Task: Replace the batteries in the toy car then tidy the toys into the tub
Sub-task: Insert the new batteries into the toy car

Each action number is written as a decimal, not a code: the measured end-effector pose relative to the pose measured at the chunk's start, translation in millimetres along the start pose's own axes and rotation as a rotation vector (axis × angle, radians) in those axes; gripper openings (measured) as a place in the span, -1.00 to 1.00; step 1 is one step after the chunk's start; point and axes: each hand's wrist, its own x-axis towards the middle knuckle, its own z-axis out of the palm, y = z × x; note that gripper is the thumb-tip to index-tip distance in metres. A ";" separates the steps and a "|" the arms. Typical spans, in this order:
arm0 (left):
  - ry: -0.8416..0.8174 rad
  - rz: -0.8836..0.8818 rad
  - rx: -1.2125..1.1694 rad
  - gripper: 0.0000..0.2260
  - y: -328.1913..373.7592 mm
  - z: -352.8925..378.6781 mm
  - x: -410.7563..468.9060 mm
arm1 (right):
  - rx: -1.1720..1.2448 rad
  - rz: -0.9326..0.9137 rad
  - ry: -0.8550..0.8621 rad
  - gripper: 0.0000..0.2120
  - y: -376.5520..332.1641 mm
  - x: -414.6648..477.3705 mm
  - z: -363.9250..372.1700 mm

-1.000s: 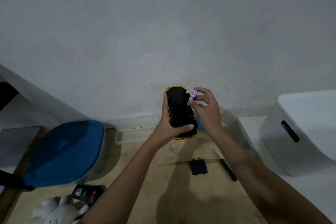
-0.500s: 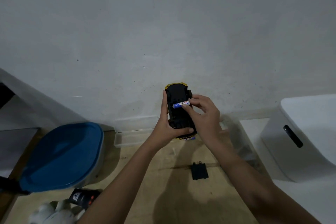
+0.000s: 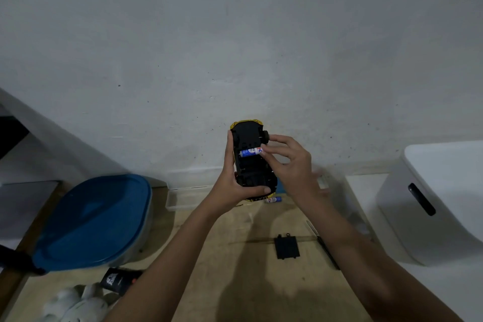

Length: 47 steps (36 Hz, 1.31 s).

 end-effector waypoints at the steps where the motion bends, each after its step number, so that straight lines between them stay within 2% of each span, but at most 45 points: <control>1: 0.000 -0.001 0.009 0.14 -0.5 -0.5 -0.6 | -0.022 -0.023 -0.018 -0.87 2.3 -0.2 0.2; 6: 0.000 -0.021 0.057 0.12 -2.8 -4.6 -3.2 | -0.069 -0.119 -0.134 -0.87 5.7 -3.6 0.9; 14: 0.021 -0.047 0.062 0.13 -5.5 -9.7 1.5 | -0.132 -0.203 -0.225 -0.75 25.0 -6.5 15.6; 18: 0.017 -0.064 0.042 0.13 -11.0 -11.0 3.5 | -0.142 -0.189 -0.238 -0.73 34.6 -7.8 20.4; 27: 0.020 -0.146 0.044 0.13 -35.9 -20.1 11.9 | -0.100 -0.136 -0.405 -0.74 46.8 -1.0 27.2; 32: 0.066 -0.178 0.048 0.14 -51.4 -23.4 20.7 | -0.031 -0.001 -0.498 -0.65 57.8 -4.1 27.5; 37: 0.078 -0.205 0.041 0.12 -65.3 -22.4 24.5 | 0.065 0.214 -0.332 -0.70 84.4 -16.2 27.9; 39: 0.079 -0.217 0.044 0.12 -71.9 -24.8 23.2 | -0.009 0.264 -0.331 -0.73 97.7 -25.0 25.0; 47: 0.105 -0.253 0.053 0.14 -82.3 -40.2 15.9 | -0.535 0.217 -0.676 -0.83 145.2 -67.5 34.2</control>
